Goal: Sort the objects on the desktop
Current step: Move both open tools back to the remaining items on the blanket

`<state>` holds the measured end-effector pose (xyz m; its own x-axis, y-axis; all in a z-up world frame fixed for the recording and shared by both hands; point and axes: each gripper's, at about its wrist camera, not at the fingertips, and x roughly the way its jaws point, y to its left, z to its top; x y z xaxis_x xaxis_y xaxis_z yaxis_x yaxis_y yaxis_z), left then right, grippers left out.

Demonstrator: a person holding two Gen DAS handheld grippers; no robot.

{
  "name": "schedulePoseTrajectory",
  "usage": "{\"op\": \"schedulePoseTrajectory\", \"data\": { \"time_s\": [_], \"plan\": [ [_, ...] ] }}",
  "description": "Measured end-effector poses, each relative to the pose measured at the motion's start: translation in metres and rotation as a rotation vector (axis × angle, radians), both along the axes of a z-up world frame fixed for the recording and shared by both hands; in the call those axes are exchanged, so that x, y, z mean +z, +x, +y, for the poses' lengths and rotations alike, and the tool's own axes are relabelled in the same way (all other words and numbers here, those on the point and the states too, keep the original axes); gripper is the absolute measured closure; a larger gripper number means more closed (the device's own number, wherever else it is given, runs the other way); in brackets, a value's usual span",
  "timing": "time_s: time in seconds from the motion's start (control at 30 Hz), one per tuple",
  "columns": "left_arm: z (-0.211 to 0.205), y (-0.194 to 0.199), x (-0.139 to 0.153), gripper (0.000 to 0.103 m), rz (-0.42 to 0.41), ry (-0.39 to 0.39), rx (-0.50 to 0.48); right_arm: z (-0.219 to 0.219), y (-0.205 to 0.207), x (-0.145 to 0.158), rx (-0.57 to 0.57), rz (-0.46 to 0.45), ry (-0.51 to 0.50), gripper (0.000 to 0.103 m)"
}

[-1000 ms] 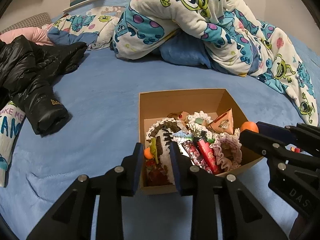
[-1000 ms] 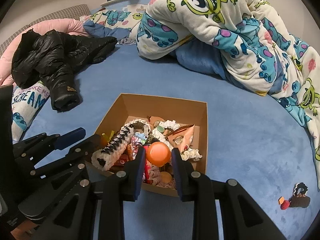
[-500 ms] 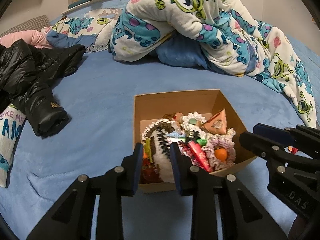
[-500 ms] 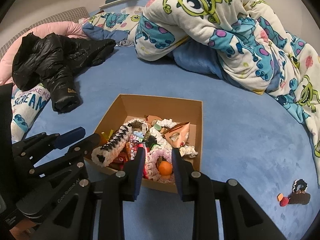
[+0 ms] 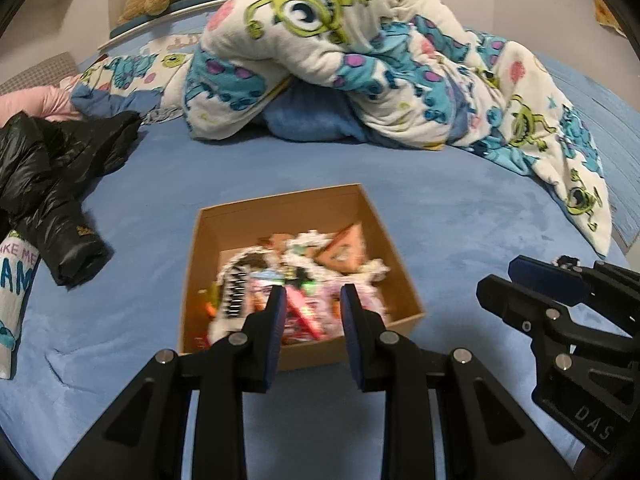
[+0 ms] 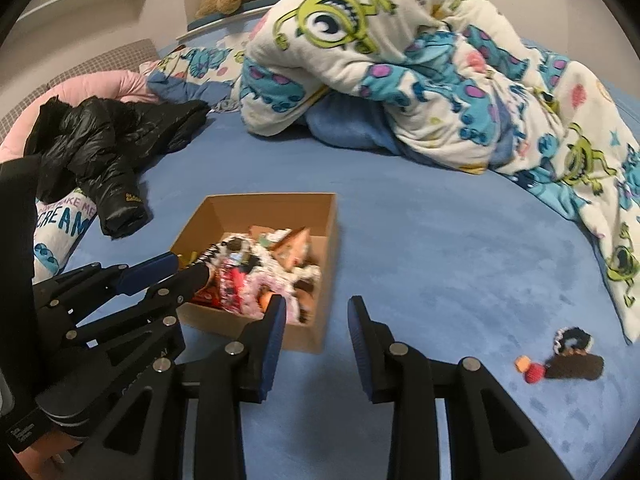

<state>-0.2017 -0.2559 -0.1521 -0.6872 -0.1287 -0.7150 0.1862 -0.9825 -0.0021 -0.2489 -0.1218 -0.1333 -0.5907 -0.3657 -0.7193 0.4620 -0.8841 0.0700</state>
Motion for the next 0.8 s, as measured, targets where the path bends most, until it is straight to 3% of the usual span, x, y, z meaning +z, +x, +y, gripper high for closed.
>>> {"op": "schedulePoseTrajectory", "data": {
  "time_s": [0.13, 0.8],
  "plan": [
    [0.032, -0.003, 0.006, 0.060, 0.013, -0.003, -0.026, 0.034, 0.001, 0.004, -0.036, 0.007, -0.010, 0.069],
    [0.185, -0.034, -0.018, 0.060, -0.016, 0.005, -0.237, 0.203, 0.001, -0.019, -0.240, -0.013, -0.017, 0.068]
  ]
}}
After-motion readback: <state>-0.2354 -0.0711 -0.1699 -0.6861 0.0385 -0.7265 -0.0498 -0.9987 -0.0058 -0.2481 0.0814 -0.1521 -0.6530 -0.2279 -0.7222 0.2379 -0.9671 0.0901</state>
